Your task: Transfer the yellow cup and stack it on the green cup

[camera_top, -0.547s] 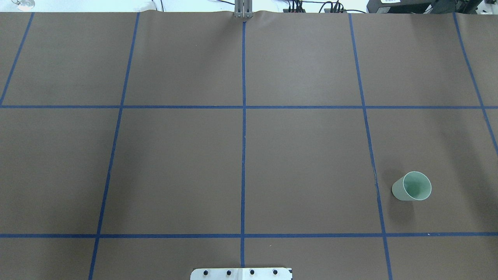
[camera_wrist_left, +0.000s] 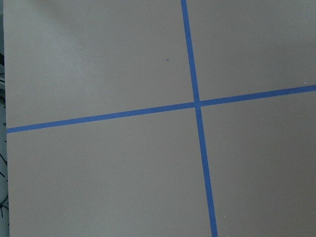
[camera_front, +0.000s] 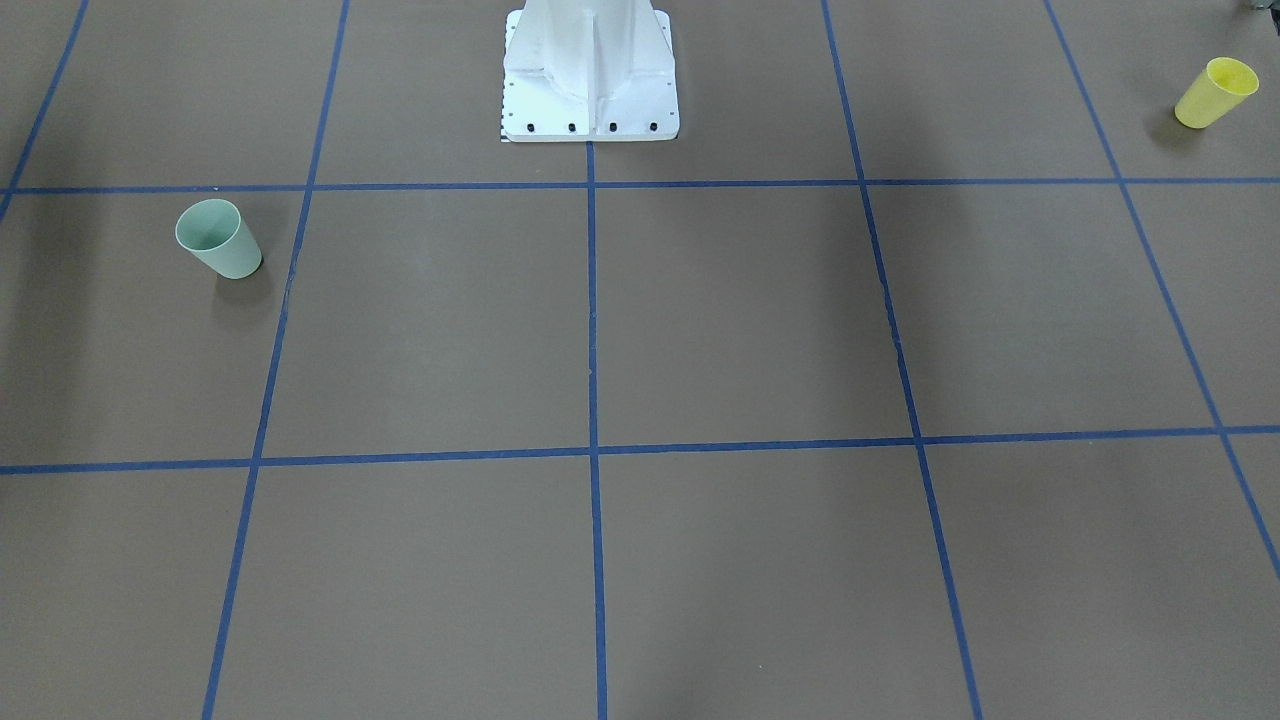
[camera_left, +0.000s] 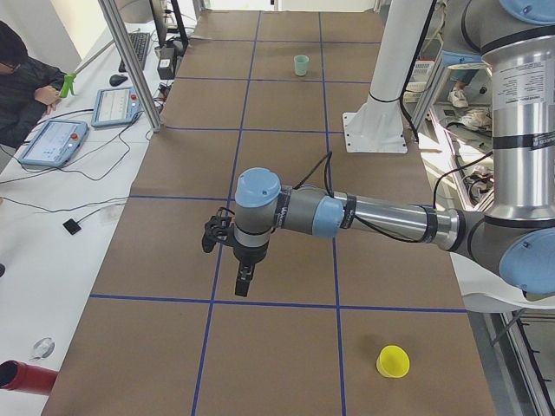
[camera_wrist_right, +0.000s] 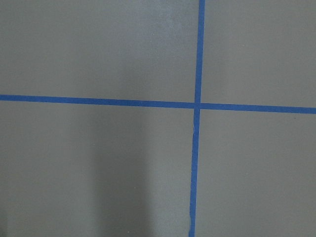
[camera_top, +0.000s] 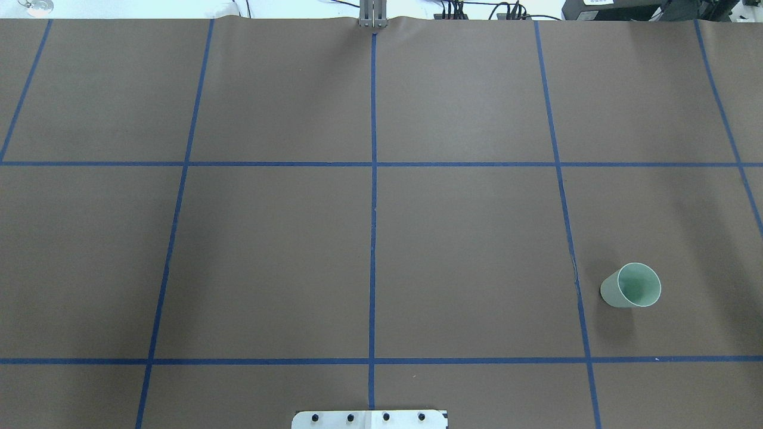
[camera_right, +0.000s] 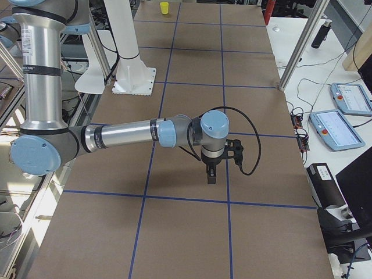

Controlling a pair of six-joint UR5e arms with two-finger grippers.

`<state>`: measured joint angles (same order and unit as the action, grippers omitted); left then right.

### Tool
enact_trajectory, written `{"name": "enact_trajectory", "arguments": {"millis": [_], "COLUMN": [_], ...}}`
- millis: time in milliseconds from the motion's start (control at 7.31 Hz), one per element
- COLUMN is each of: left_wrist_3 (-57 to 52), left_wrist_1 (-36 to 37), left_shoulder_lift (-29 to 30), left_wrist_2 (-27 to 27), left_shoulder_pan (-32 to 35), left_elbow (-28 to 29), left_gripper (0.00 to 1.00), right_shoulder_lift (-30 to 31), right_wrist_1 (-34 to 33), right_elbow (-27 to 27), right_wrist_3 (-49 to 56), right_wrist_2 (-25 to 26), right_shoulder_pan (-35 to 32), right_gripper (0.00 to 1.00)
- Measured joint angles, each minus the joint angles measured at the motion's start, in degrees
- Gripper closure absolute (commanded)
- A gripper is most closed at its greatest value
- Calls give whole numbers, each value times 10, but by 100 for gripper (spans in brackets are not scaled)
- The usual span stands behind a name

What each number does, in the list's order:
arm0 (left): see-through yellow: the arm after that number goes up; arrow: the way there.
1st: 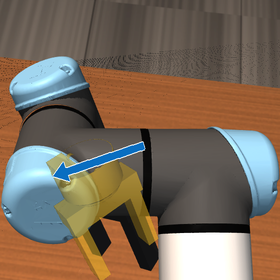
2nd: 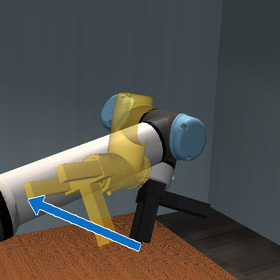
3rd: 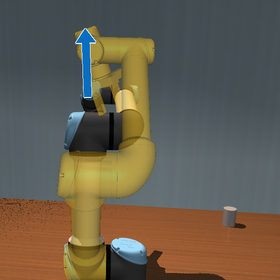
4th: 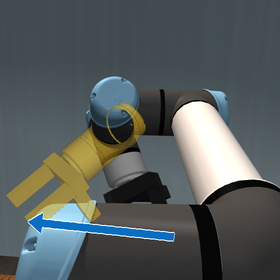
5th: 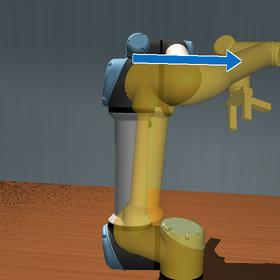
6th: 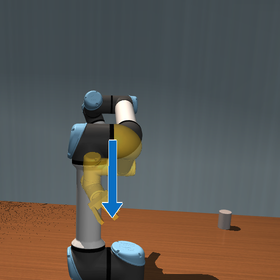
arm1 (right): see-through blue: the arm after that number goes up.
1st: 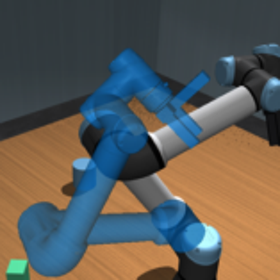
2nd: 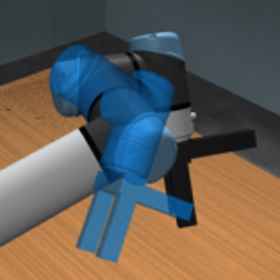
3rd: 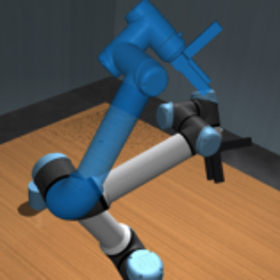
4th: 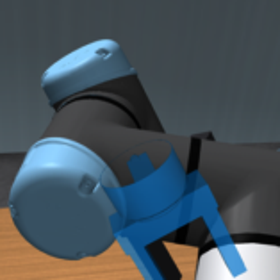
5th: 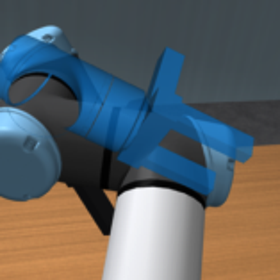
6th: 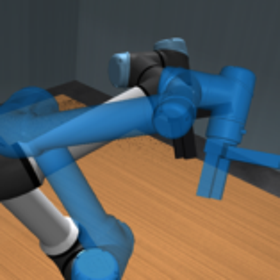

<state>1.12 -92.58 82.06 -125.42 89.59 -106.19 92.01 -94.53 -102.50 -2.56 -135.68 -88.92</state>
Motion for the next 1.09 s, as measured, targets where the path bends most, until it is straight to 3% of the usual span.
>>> {"name": "enact_trajectory", "arguments": {"millis": [274,684,958,1094], "left_wrist_3": [-7,22,148,231], "left_wrist_1": [-9,-95,-104,-72], "left_shoulder_lift": [-26,-117,-164,-185], "left_wrist_2": [-2,2,68,116], "left_shoulder_pan": [3,27,18,-16], "left_elbow": [13,-7,-57,-105], "left_gripper": [0,0,0,0], "right_shoulder_lift": [-12,-30,-30,-30], "right_wrist_1": [-2,-4,-5,-6], "right_elbow": [-5,-16,-19,-19], "right_wrist_3": [-3,-6,-6,-6], "right_wrist_2": [1,0,1,0], "right_shoulder_pan": [5,8,8,8], "right_gripper": [0,0,0,0]}}
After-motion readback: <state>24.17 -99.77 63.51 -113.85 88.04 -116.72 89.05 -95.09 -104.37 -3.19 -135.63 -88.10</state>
